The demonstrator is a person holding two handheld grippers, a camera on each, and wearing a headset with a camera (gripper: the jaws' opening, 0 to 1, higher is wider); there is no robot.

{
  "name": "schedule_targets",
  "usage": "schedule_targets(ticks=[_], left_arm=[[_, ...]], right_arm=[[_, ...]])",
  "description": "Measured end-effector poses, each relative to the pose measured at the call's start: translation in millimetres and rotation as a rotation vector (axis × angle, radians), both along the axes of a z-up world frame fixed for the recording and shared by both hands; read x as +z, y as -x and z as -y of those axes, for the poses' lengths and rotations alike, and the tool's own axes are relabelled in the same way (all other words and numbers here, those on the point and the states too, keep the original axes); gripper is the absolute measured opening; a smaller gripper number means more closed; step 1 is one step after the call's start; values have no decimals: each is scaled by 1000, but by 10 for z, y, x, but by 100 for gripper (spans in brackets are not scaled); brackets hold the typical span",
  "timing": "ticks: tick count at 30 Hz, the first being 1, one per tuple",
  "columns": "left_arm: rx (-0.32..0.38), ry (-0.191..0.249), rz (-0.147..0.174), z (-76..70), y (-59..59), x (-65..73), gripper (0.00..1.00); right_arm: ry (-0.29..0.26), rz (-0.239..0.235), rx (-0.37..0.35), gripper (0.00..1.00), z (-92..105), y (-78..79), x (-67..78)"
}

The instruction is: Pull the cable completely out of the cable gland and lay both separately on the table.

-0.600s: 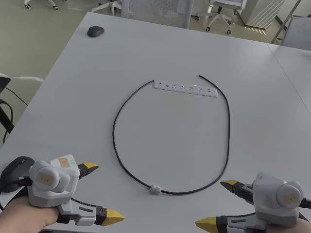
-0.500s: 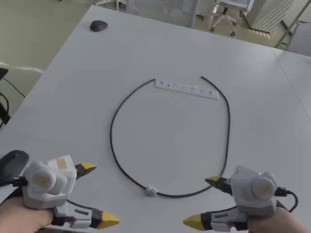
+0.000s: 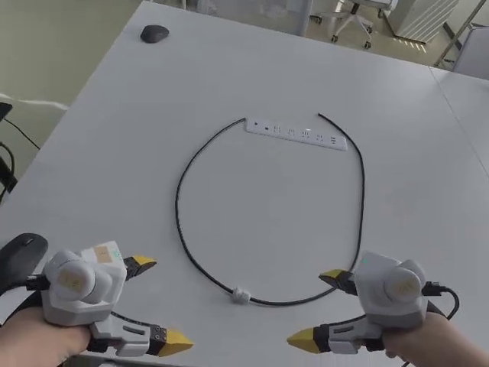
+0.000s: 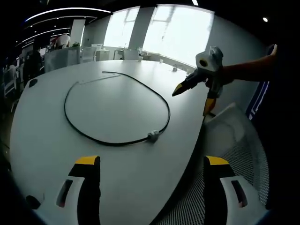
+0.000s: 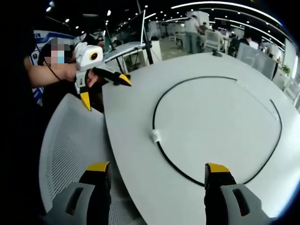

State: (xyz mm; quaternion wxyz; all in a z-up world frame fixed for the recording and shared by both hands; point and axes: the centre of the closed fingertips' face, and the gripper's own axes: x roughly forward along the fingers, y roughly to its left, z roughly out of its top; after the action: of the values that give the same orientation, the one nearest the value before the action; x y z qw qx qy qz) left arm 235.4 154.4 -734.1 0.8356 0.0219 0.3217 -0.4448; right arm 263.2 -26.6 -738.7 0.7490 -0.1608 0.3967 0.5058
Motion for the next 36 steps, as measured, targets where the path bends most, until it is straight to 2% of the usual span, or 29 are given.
schedule_targets(ticks=[3,6,12,20,26,31,36], left_arm=[[13,8,-10,-2,10,-21,91],[28,-2,-6,-26,-5,-41,91],[45,27,-18,3,-10,-50,91],[32,26,-31,61,17,-104,91],[31,25,-36,40,-4,-131,90],[34,39,-44,46,10,-122,90],[27,34,-55,49,33,-156,89]], right_arm=[[11,-12,8,80,-25,-15,-29],[15,-8,18,80,-57,-36,-43],[40,-27,56,76,-163,-65,-89],[69,-47,107,68,-334,-107,-194],[80,-55,136,60,-430,-140,-253],[87,-66,145,56,-487,-176,-303],[105,-78,157,49,-534,-193,-382]])
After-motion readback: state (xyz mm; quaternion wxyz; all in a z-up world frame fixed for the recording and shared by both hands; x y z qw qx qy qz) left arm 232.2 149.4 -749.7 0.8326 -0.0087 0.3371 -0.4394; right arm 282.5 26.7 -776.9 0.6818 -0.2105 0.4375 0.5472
